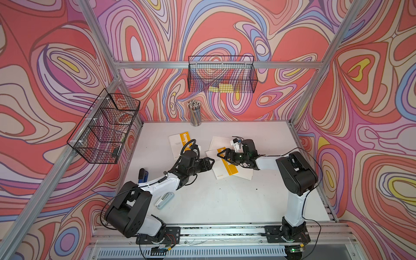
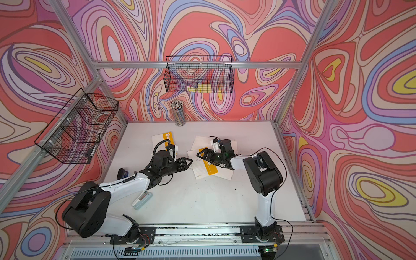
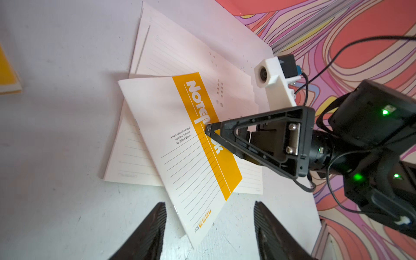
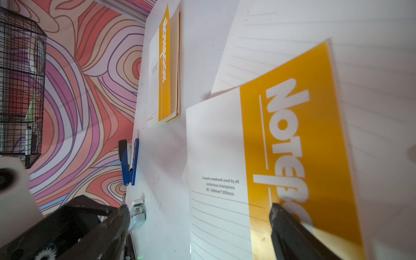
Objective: Close the notebook
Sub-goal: Close the notebook, then pick up the notebook at the notebook.
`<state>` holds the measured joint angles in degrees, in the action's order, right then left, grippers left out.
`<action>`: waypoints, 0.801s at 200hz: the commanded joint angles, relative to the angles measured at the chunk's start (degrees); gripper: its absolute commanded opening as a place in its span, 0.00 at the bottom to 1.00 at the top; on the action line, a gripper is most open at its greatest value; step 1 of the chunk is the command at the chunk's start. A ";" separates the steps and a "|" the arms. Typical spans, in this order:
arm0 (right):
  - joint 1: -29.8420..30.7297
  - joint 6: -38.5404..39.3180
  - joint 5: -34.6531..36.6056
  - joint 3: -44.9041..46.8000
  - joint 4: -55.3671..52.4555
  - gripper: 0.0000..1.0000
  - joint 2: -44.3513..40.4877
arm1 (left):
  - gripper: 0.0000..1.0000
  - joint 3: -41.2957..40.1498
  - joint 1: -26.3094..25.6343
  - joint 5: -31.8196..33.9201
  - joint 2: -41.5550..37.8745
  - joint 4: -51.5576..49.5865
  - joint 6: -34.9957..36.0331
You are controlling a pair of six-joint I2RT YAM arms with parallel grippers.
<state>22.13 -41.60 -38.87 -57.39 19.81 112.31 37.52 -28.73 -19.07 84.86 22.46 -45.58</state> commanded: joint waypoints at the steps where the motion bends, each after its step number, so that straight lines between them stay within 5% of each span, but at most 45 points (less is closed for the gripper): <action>1: -0.27 0.12 0.38 1.73 -0.88 0.98 0.92 | 0.60 -2.56 1.45 -6.60 4.54 12.76 -8.84; 160: -0.30 0.14 0.01 2.45 -0.92 0.99 0.80 | 0.46 -0.17 1.95 -3.10 16.77 20.25 -14.85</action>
<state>22.09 -41.58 -39.00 -56.29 21.63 112.29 35.92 -27.05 -23.29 100.25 39.77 -59.18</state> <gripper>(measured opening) 0.984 0.466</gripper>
